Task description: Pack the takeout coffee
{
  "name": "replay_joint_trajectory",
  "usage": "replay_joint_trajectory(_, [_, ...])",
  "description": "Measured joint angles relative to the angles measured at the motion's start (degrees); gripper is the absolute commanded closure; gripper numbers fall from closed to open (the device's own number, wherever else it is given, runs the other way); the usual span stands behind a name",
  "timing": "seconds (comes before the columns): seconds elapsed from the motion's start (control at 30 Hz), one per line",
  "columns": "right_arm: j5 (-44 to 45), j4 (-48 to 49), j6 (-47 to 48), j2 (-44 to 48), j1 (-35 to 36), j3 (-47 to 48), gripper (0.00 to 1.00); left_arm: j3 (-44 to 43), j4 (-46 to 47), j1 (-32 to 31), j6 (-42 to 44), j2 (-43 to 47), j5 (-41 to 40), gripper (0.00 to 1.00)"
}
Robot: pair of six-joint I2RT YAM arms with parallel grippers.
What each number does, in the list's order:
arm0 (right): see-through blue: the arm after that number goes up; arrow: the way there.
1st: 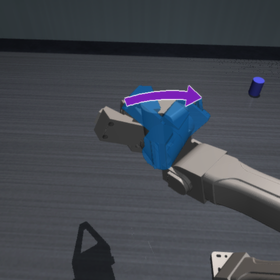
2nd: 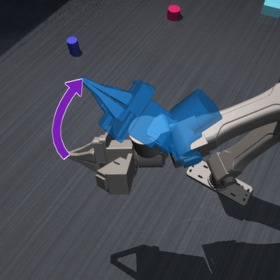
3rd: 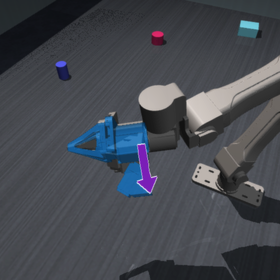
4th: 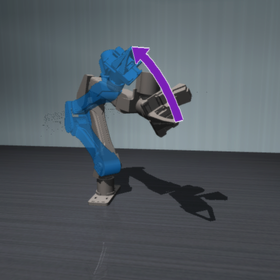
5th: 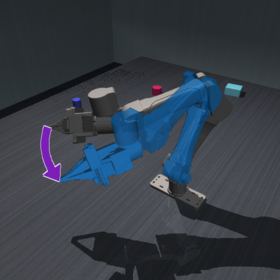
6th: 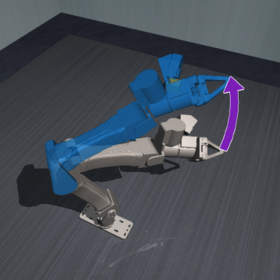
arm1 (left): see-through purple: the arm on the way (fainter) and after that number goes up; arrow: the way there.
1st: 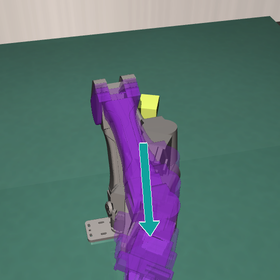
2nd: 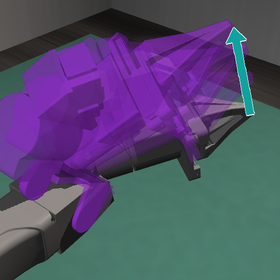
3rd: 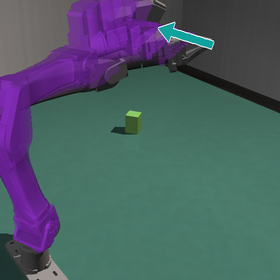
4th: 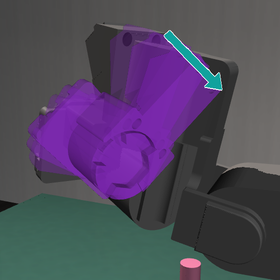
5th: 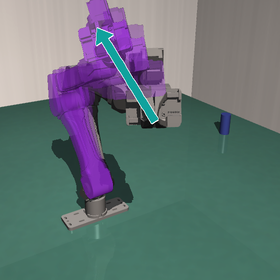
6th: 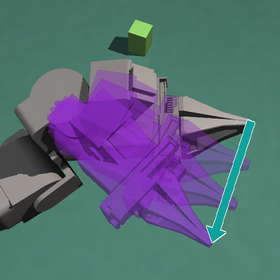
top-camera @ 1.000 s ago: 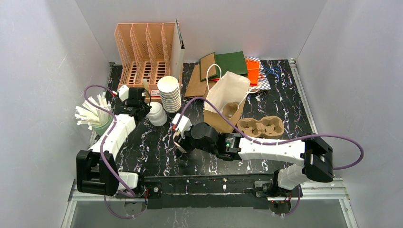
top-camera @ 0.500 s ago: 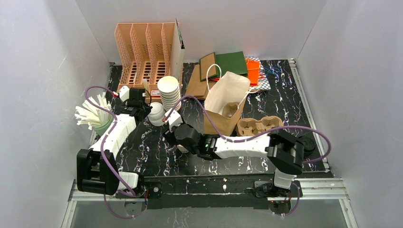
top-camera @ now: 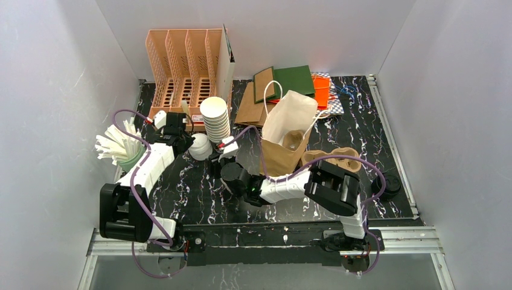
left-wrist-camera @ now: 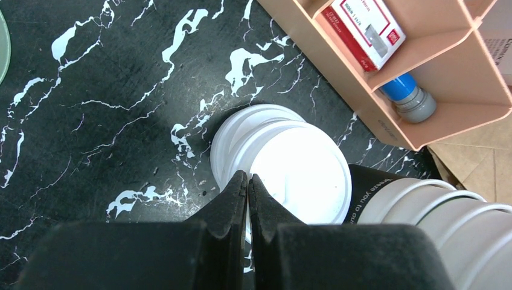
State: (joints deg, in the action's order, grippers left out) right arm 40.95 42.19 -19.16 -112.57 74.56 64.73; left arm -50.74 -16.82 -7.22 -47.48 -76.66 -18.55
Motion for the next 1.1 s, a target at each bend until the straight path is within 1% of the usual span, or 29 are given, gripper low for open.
replay_joint_trajectory(0.13, [-0.20, 3.80, -5.38, -1.07, -0.98, 0.00, 0.54, -0.17, -0.61, 0.17, 0.61, -1.07, 0.39, 1.00])
replay_joint_trajectory(0.27, [-2.19, 5.31, -10.71, -1.60, -2.58, 0.00, 0.61, -0.90, -1.31, 0.61, 1.22, -1.09, 0.28, 1.00])
replay_joint_trajectory(0.37, [-3.41, 5.53, -13.49, -1.92, -4.11, 0.00, 0.61, -0.90, -1.40, 1.16, 1.55, -1.09, 0.37, 1.00])
replay_joint_trajectory(0.63, [-4.20, 4.28, -13.49, -1.95, -5.05, 0.00, 0.61, -0.90, -1.18, 1.86, 1.99, -1.09, 1.33, 1.00])
replay_joint_trajectory(0.8, [-4.28, 2.14, -10.38, -1.33, -4.17, 0.00, 0.60, -0.90, -1.16, 1.92, 2.14, -1.09, 1.66, 1.00])
replay_joint_trajectory(0.87, [-4.33, 1.29, -7.54, -0.74, -3.69, -0.02, 0.63, -0.92, -1.20, 2.03, 2.36, -1.09, 1.90, 1.00])
replay_joint_trajectory(0.93, [-5.03, 1.66, -3.50, -0.02, -3.30, -0.46, 0.70, -1.14, -1.40, 2.21, 2.60, -1.09, 2.10, 1.00])
replay_joint_trajectory(0.97, [-5.33, 2.10, -1.31, 0.55, -3.10, -1.09, 0.72, -1.38, -1.51, 2.29, 2.75, -1.09, 2.12, 1.00])
replay_joint_trajectory(1.0, [-5.84, 3.21, 2.38, 1.25, -2.80, -2.16, 0.79, -1.68, -1.57, 2.45, 2.93, -1.09, 2.14, 1.00])
replay_joint_trajectory(1.07, [-6.51, 4.35, 8.24, 2.05, -2.40, -3.28, 0.99, -2.10, -1.60, 2.64, 3.15, -1.09, 2.23, 1.00])
replay_joint_trajectory(1.1, [-6.80, 4.72, 11.06, 2.29, -2.23, -3.48, 0.99, -2.25, -1.60, 2.69, 3.19, -1.09, 2.29, 1.00])
